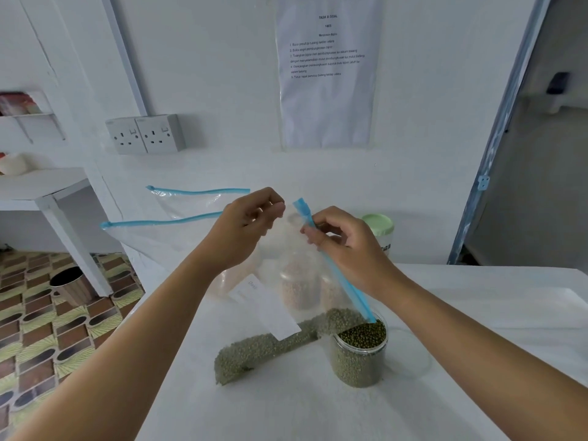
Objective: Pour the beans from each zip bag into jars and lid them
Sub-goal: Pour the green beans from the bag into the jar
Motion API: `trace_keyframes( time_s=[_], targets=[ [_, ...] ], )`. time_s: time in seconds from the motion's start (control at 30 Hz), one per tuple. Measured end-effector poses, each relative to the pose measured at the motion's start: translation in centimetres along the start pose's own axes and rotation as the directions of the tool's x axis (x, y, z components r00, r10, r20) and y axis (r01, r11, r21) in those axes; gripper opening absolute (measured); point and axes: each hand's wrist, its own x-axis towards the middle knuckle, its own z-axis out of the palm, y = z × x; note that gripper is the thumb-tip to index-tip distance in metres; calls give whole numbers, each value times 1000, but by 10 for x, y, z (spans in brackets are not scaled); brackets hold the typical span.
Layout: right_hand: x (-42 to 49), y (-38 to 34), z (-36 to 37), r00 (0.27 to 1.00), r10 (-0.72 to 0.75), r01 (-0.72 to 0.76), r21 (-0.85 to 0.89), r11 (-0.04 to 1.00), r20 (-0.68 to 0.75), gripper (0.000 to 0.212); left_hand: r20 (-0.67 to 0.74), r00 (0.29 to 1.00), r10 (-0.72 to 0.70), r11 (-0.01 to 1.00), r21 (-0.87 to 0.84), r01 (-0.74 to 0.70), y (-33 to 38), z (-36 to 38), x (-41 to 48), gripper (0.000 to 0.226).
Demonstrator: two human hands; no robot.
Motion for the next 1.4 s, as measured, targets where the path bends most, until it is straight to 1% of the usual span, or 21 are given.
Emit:
trace_keyframes(
  time_s=[0.07, 0.17, 0.27, 0.37, 0.47, 0.5, 0.57, 0.63, 0.67, 0.8, 0.87, 1.0, 1.17, 1.3, 1.4],
  targets=[
    [-6, 4, -3, 998, 60, -60, 3, 998, 9, 9, -14, 1000, 12, 1000, 12, -11, 0, 1, -1, 22],
    [-21, 18, -9, 991, 132, -131, -38, 991, 29, 19, -49, 998, 26, 999, 24, -25, -1, 1, -2, 22],
    [-39, 34, -17, 985, 153, -142, -121, 982, 79, 25, -66, 997, 28, 999, 39, -25, -1, -1, -3, 22],
    [-59, 48, -24, 975, 180, -160, -152, 975, 128, 22, -81, 996, 24, 1000, 19, -22, 0, -2, -4, 22],
    [-74, 64, -33, 966, 224, -194, -209, 958, 130, 30, -85, 996, 20, 1000, 10, -19, 1, -2, -5, 24],
    [-78, 69, -37, 963, 237, -203, -234, 951, 126, 29, -90, 996, 18, 1000, 4, -18, 1, -1, -6, 24],
    [-86, 78, -43, 957, 261, -221, -265, 939, 126, 15, -103, 995, 14, 1000, -11, -15, 1, -2, -6, 24],
    [-93, 85, -47, 958, 262, -228, -250, 941, 112, 2, -113, 994, 12, 1000, -23, -15, 1, -4, -6, 24],
    [-96, 87, -48, 961, 261, -233, -233, 944, 96, 1, -116, 993, 11, 999, -29, -15, 1, -4, -7, 24],
    [-96, 86, -51, 963, 262, -247, -185, 951, 60, 3, -143, 990, -13, 998, -57, 5, 2, -9, -8, 26],
    [-94, 80, -49, 965, 258, -252, -123, 960, 44, 5, -168, 986, -24, 997, -78, 11, 2, -14, -11, 25],
    [-83, 63, -47, 969, 246, -246, 20, 969, 1, 7, -259, 964, -58, 983, -182, 10, -3, -26, -18, 23],
    [-53, 33, -44, 979, 191, -179, 147, 973, -73, 13, -388, 913, -127, 945, -327, -7, -15, -44, -25, 24],
    [-30, 11, -32, 989, 116, -105, 114, 988, -88, 12, -456, 853, -252, 914, -402, 55, -32, -48, -35, 29],
    [-16, -3, -23, 995, 35, -27, 85, 996, -95, 13, -504, 792, -346, 878, -471, 84, -45, -52, -50, 30]
  ],
)
